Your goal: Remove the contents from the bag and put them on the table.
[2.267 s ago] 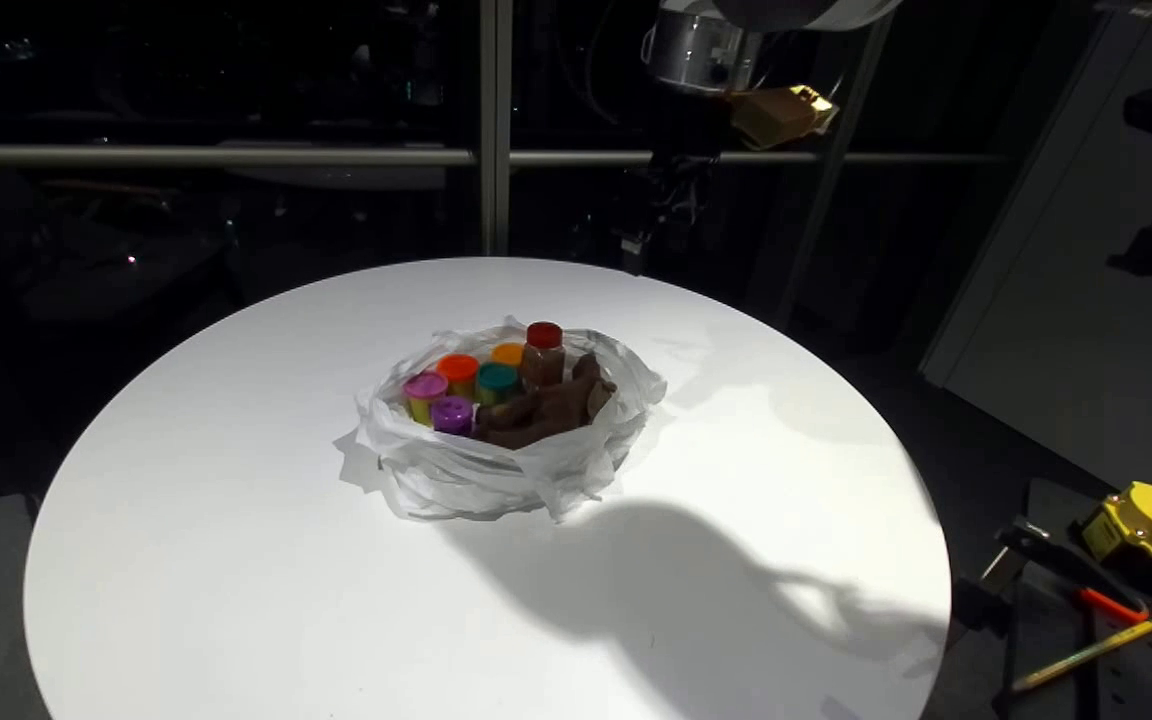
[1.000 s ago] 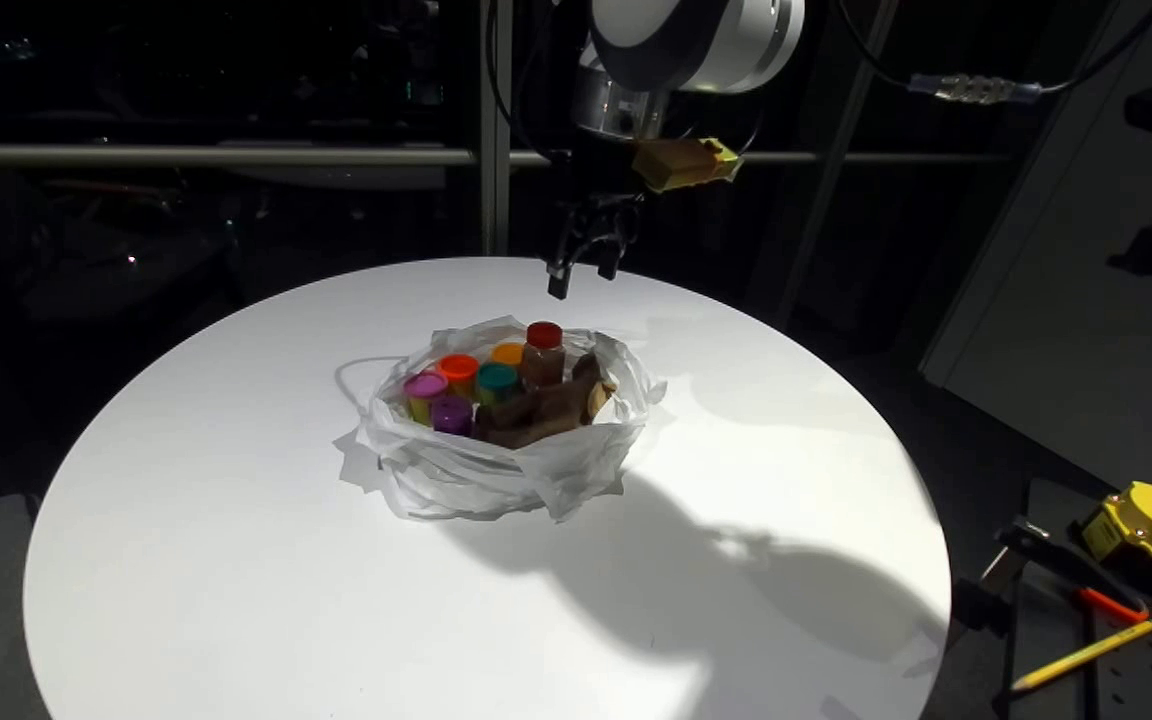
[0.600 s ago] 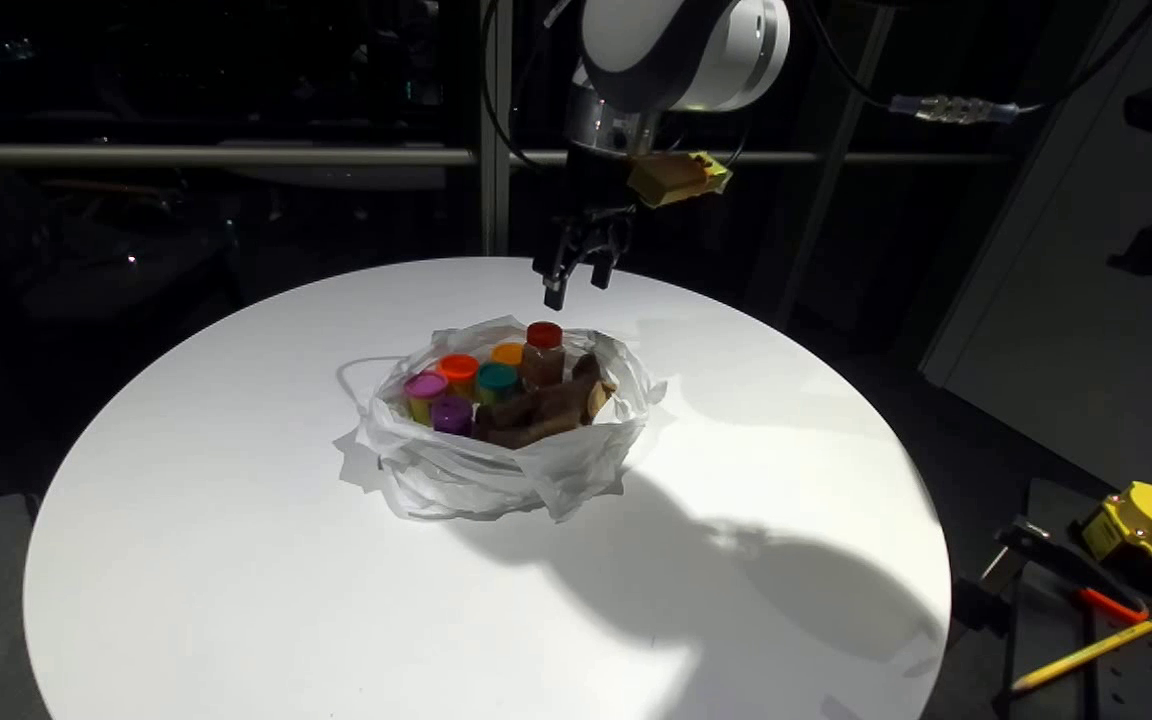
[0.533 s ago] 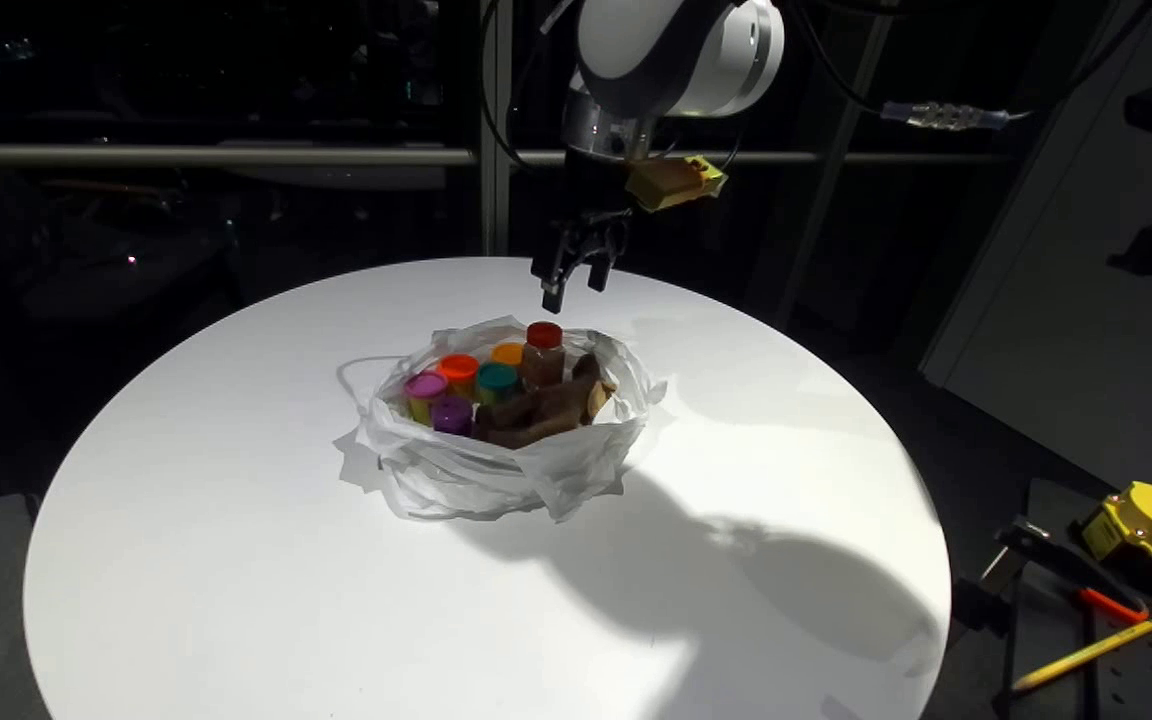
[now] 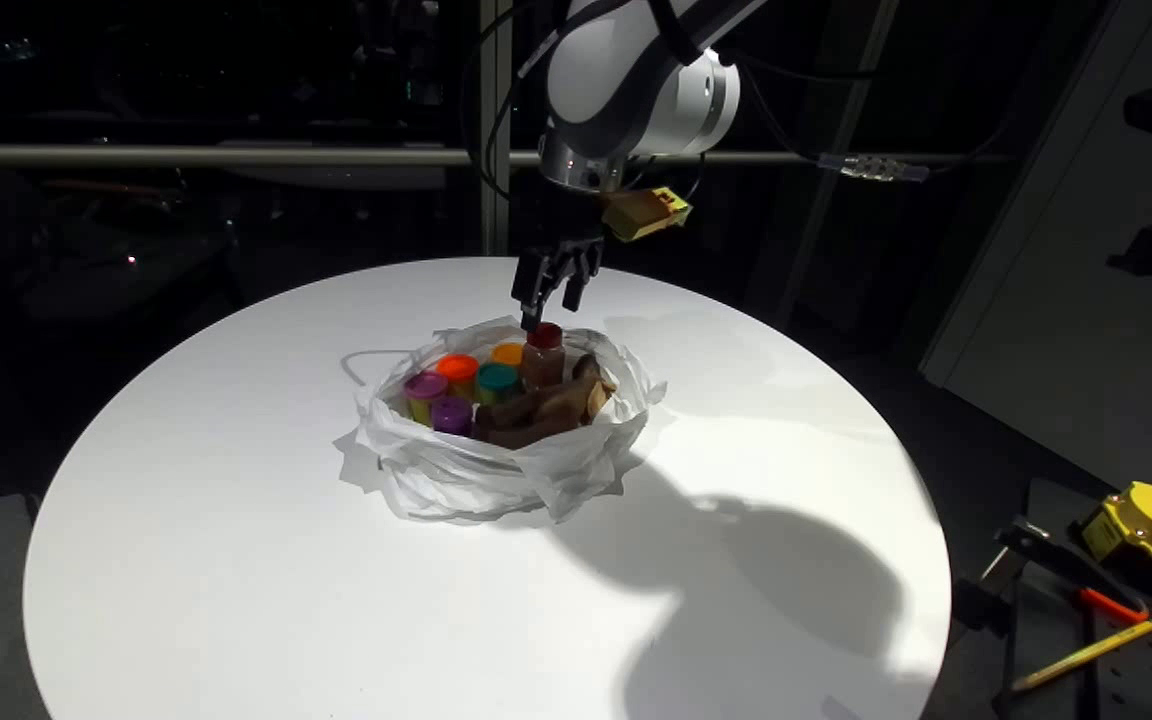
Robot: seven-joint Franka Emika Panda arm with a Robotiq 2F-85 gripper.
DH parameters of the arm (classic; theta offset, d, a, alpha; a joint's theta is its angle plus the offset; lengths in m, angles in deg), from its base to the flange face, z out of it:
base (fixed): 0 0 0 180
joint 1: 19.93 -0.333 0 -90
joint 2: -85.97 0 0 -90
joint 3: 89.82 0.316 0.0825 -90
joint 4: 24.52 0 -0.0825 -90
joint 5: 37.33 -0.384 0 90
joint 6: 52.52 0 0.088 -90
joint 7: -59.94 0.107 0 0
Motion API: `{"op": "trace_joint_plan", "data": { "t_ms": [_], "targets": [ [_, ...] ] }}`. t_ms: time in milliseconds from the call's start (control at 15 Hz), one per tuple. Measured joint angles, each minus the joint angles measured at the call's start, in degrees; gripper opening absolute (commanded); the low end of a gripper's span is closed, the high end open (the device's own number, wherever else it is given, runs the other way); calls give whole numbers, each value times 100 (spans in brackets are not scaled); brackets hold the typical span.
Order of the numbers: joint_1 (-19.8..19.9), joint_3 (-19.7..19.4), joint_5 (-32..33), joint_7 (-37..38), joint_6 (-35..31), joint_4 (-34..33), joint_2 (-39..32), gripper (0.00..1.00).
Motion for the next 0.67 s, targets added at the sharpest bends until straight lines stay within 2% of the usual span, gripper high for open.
{"op": "trace_joint_plan", "data": {
  "t_ms": [400,467,533,667],
  "targets": [
    [7,94,-2,-47,176,-280,-301,100],
    [5,94,-2,-47,198,-295,-329,75],
    [4,94,-2,-46,202,-309,-356,74],
    [4,92,-1,-33,192,-367,-432,58]
  ]
}}
